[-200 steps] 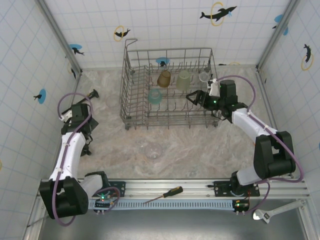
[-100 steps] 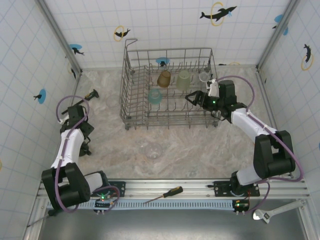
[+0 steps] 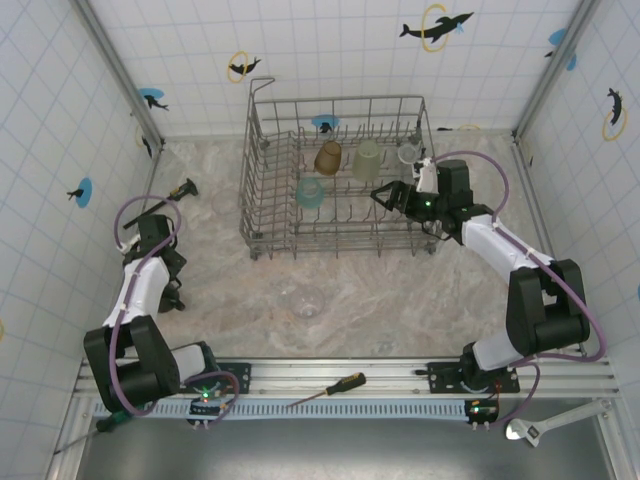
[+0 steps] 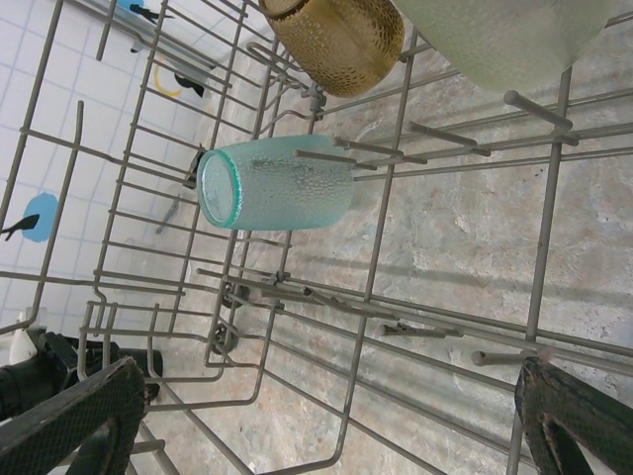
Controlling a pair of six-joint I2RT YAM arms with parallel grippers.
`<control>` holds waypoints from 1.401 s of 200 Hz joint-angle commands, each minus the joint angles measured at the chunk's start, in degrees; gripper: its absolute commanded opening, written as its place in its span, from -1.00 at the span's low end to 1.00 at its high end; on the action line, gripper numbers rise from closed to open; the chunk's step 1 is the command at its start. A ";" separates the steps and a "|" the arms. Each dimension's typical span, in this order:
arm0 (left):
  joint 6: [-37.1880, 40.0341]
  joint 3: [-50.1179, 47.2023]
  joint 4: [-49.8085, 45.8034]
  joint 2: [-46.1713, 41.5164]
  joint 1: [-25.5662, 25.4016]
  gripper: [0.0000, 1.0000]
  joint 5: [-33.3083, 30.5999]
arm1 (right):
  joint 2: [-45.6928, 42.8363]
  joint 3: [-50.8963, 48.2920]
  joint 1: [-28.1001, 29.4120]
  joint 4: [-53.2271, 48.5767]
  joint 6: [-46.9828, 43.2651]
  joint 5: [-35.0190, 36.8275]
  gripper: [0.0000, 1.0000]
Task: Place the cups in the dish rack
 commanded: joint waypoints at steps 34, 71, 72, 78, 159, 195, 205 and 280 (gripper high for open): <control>0.74 0.46 -1.00 0.89 0.12 -1.00 -0.61 | -0.11 2.59 -0.09 -1.21 -0.56 -0.04 0.99; 0.97 1.12 -1.69 -0.20 0.15 -1.00 1.76 | 0.07 2.62 -0.07 -0.88 -0.30 -0.19 0.99; 0.95 1.17 -1.72 -0.24 0.16 -1.00 1.83 | 0.07 2.58 -0.07 -0.88 -0.30 -0.19 0.99; 0.94 1.25 -1.83 -0.59 0.13 -1.00 2.18 | 0.07 2.62 -0.11 -0.84 -0.21 -0.19 0.99; 0.23 4.02 -2.55 -6.29 0.15 -1.00 10.58 | -0.63 2.40 -0.14 -1.23 -0.39 -0.04 0.99; 0.23 8.16 -5.28 -7.50 0.17 -1.00 12.53 | -0.54 1.74 -0.07 -0.62 -0.21 -0.03 0.99; 0.31 8.71 -5.40 -8.14 0.17 -1.00 13.91 | -0.46 1.58 -0.11 -0.50 -0.13 -0.02 0.99; 0.68 11.58 -6.69 -9.42 0.14 -1.00 21.01 | 0.20 1.23 -0.12 0.17 -0.20 -0.02 0.99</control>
